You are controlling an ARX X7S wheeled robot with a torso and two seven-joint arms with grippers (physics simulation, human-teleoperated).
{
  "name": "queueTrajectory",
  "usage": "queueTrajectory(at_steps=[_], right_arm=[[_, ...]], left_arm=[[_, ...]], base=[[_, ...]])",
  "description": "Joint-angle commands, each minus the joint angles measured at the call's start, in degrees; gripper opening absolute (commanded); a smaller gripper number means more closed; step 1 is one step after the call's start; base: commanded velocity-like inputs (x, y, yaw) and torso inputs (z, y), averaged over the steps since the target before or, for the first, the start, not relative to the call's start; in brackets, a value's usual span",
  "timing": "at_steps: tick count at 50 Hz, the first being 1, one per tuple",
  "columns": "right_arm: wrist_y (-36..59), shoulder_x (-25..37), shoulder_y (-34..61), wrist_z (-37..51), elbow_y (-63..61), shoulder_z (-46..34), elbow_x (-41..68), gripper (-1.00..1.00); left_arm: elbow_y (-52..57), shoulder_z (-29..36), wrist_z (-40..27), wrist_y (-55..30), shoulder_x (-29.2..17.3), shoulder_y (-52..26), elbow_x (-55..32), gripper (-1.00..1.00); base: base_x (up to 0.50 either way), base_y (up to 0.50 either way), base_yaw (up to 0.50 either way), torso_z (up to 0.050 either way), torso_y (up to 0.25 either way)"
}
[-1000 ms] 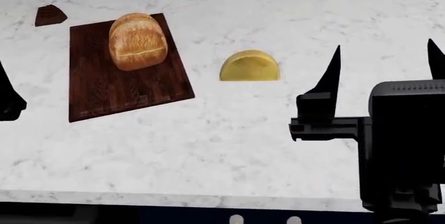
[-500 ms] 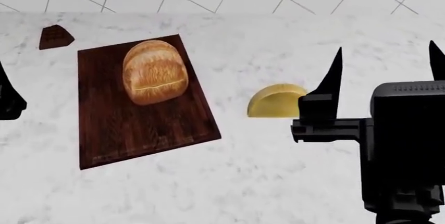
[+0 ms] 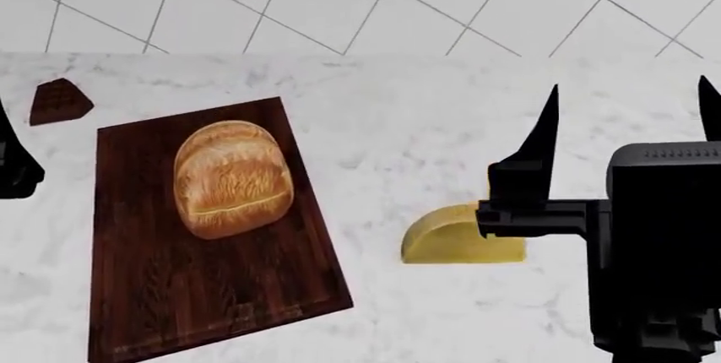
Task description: Pick up the wedge of cheese and place it on the slice of bread to prepare a simple cheese on bread dish.
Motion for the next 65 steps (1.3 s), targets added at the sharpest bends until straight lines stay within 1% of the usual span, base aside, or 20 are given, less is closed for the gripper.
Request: queueTrajectory(at_steps=[1, 9, 20, 23, 25, 27, 35, 38, 39, 44, 56, 59, 65], right_arm=[[0.0, 0.3, -0.8, 0.2, -0.5, 0.6, 0.3, 1.0], [-0.7, 0.3, -1.6, 0.1, 0.3, 1.1, 0.5, 1.0], [0.2, 0.6, -1.5, 0.2, -0.1, 1.4, 0.9, 1.0], [-1.0, 1.1, -2.4, -0.9, -0.1, 1.2, 1.4, 1.0], [-1.3, 0.9, -2.6, -2.2, 0.0, 2.5, 3.1, 1.0], [-0.9, 2.0, -2.5, -2.7, -0.3, 1.6, 2.8, 1.0], [-0.3, 4.1, -3.6, -5.1, -0.5, 2.6, 4.4, 1.0], [-1.9, 4.4, -4.8, -7.2, 0.6, 3.9, 6.1, 1.0], [-2.2, 5.8, -5.0, -8.1, 0.7, 2.9, 5.7, 1.0], [-2.5, 8.2, -5.7, -11.6, 1.5, 1.9, 6.9, 1.0], [0.8, 11.3, -4.4, -15.6, 1.6, 2.5, 10.2, 1.0], [-0.9, 12.9, -4.7, -17.2, 3.0, 1.7, 9.6, 1.0], [-2.6, 13.2, -5.8, -19.2, 5.7, 3.8, 11.0, 1.0]], left_arm=[[-0.1, -0.1, -0.2, 0.4, -0.1, 0.6, -0.2, 1.0], [-0.1, 0.4, -0.5, 0.0, -0.1, -0.2, -0.4, 1.0], [-0.2, 0.4, -0.7, 0.3, -0.2, 0.4, -0.6, 1.0], [-0.8, 0.6, -0.6, 1.4, -0.2, 1.0, -0.3, 1.0], [-0.8, 0.8, -0.7, 1.4, -0.1, 1.1, -0.3, 1.0], [-1.0, 0.9, -0.6, 1.7, -0.2, 1.2, -0.2, 1.0], [-1.2, 1.2, -0.8, 1.9, -0.3, 1.4, -0.2, 1.0], [-1.4, 1.5, -0.9, 1.9, -0.3, 1.2, -0.2, 1.0], [-1.2, 0.9, -0.9, 1.3, 0.1, 1.0, -1.0, 1.0], [-1.4, 1.5, -1.1, 1.3, -0.1, 0.9, -0.7, 1.0], [-2.0, 2.2, -1.3, 1.5, -0.1, 0.3, -0.7, 1.0], [-2.2, 2.5, -1.3, 1.6, 0.0, 0.2, -0.6, 1.0], [-2.9, 3.2, -1.2, 2.4, 0.0, 0.3, -0.5, 1.0]], base=[[0.31, 0.0, 0.0, 0.0, 0.0], [0.3, 0.0, 0.0, 0.0, 0.001], [0.13, 0.0, 0.0, 0.0, 0.0], [0.0, 0.0, 0.0, 0.0, 0.0], [0.0, 0.0, 0.0, 0.0, 0.0], [0.0, 0.0, 0.0, 0.0, 0.0], [0.0, 0.0, 0.0, 0.0, 0.0], [0.0, 0.0, 0.0, 0.0, 0.0], [0.0, 0.0, 0.0, 0.0, 0.0], [0.0, 0.0, 0.0, 0.0, 0.0], [0.0, 0.0, 0.0, 0.0, 0.0], [0.0, 0.0, 0.0, 0.0, 0.0], [0.0, 0.0, 0.0, 0.0, 0.0]])
